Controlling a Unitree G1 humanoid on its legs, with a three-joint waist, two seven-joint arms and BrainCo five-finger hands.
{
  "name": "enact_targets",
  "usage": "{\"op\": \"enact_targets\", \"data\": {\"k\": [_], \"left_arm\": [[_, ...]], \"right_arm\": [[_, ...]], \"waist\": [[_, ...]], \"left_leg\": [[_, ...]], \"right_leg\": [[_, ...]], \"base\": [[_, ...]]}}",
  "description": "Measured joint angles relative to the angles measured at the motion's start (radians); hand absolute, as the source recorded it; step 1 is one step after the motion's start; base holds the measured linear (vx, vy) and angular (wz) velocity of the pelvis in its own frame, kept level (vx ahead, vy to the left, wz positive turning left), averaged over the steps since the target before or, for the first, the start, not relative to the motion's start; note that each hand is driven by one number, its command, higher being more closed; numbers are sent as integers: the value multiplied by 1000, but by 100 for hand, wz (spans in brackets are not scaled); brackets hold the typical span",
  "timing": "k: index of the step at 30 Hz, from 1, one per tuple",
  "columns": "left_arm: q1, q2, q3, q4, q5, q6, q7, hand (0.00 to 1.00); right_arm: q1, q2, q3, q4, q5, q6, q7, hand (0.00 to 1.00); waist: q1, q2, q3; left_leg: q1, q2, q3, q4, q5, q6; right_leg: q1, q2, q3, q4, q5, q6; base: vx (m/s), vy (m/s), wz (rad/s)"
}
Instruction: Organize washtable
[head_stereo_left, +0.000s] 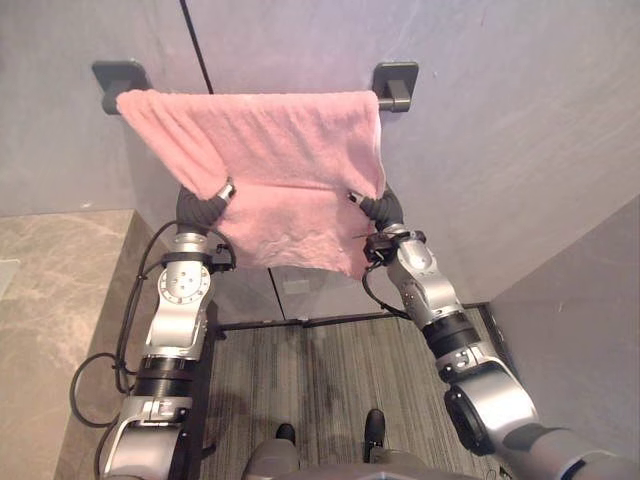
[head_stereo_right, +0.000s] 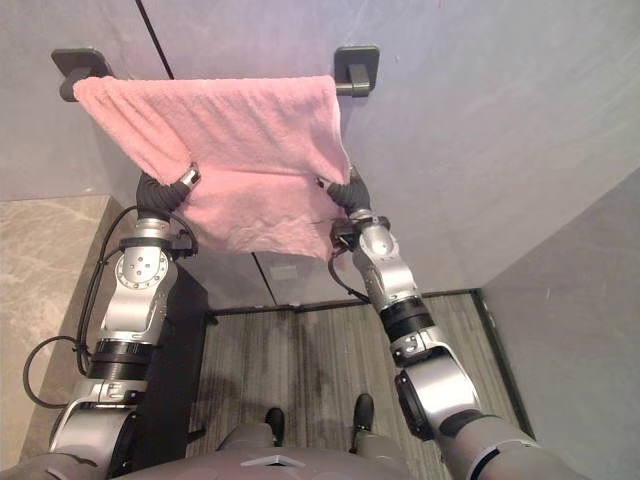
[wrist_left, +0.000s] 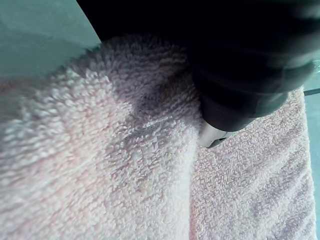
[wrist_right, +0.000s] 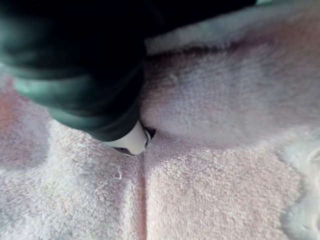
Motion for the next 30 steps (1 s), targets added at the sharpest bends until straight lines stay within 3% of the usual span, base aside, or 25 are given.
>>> {"op": "enact_targets", "data": {"k": [8,9,17,25,30], "left_arm": [[0,0,0,1,-1,2,0,100],[0,-1,1,2,-1,2,0,0],[2,-2,61,37,0,13,3,0],[70,-2,159,49,-12,33,53,0],[133,-4,155,25,-65,31,50,0]], "right_arm": [[-4,0,-1,0,-2,9,-7,100],[-4,0,-1,0,-2,9,-8,0],[10,-7,-71,2,-31,13,-31,0],[88,-113,-121,-20,-29,23,-59,0],[162,-142,-105,-129,-29,22,-50,0]], "waist": [[-5,0,0],[-8,0,0],[-21,1,0],[-21,2,-1],[-25,4,-2]], "left_leg": [[1,-1,2,0,0,0],[1,-1,2,0,0,0],[5,-1,6,-4,0,0],[10,-1,10,-10,-1,0],[13,2,13,-10,-1,0]], "right_leg": [[-1,-1,2,0,0,1],[-1,-1,2,0,0,1],[-1,-1,5,0,-1,1],[0,-1,8,0,-1,1],[0,2,12,0,-1,1]], "base": [[0,0,0],[0,0,0],[0,0,0],[1,0,0],[0,0,0]]}}
